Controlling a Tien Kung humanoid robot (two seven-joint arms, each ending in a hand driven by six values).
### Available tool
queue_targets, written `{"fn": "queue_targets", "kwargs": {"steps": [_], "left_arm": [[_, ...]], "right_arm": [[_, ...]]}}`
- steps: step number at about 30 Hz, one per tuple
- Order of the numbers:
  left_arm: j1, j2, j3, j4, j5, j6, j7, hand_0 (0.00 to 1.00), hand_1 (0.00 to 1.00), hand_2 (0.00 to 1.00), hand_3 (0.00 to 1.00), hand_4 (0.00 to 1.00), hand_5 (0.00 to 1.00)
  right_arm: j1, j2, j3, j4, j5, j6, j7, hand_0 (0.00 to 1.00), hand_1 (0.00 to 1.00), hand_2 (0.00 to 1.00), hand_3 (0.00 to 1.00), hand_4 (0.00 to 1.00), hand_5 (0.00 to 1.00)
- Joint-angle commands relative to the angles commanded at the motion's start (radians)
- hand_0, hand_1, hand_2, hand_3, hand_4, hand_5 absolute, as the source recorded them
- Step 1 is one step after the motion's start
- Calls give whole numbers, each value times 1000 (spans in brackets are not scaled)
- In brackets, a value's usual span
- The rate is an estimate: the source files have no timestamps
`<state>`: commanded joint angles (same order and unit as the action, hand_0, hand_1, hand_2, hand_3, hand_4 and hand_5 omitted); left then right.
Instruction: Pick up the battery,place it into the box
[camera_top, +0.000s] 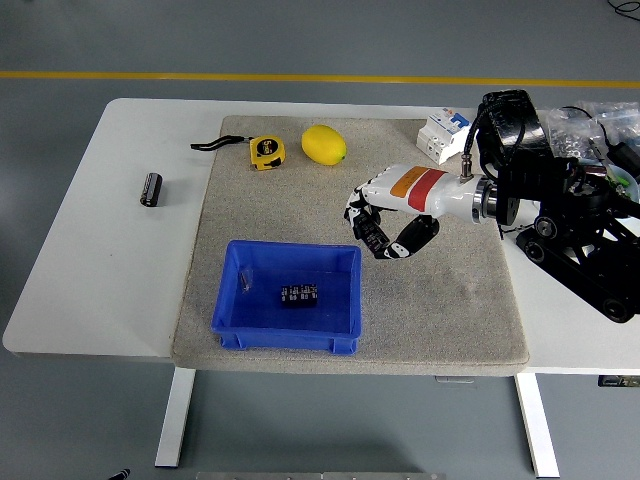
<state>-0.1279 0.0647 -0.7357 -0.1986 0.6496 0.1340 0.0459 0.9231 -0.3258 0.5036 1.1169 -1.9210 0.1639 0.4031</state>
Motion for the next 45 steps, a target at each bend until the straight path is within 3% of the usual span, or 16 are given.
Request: {"fn": "queue_targets", "kwargs": {"steps": [17,18,23,24,29,30,40,45], "left_arm": [[-2,3,-8,-3,18,-2,7,752,807,835,649,741,610],[-2,3,-9,-3,18,-1,8,748,806,837,649,741,610],[-2,4,-10,-3,19,-1,8,748,806,837,649,741,610],[-2,4,-11,-3,19,-1,8,743,806,836,648,744,614],[-2,4,-16,-3,26,-1,10,743,806,836,648,744,614],[-2,4,-17,-3,27,-1,10,736,805,835,648,742,611],[-2,4,-19,-3,29,-1,10,735,805,835,647,743,610],[-3,3,-16,-3,26,0,10,733,805,834,648,742,610]], "right_arm": [[40,83,-97,38,10,18,-26,544,514,616,599,542,12],[41,87,-100,41,10,23,-27,573,575,724,821,731,117],[43,95,-112,48,14,39,-26,573,575,724,821,731,117],[43,96,-114,48,16,40,-26,677,689,812,960,806,154],[43,97,-119,47,29,47,-27,677,689,812,960,806,154],[43,98,-120,45,31,47,-26,744,750,870,998,823,152],[45,99,-112,34,27,48,-28,776,775,899,998,836,155],[42,89,-63,21,21,53,-27,787,784,904,998,846,166]]}}
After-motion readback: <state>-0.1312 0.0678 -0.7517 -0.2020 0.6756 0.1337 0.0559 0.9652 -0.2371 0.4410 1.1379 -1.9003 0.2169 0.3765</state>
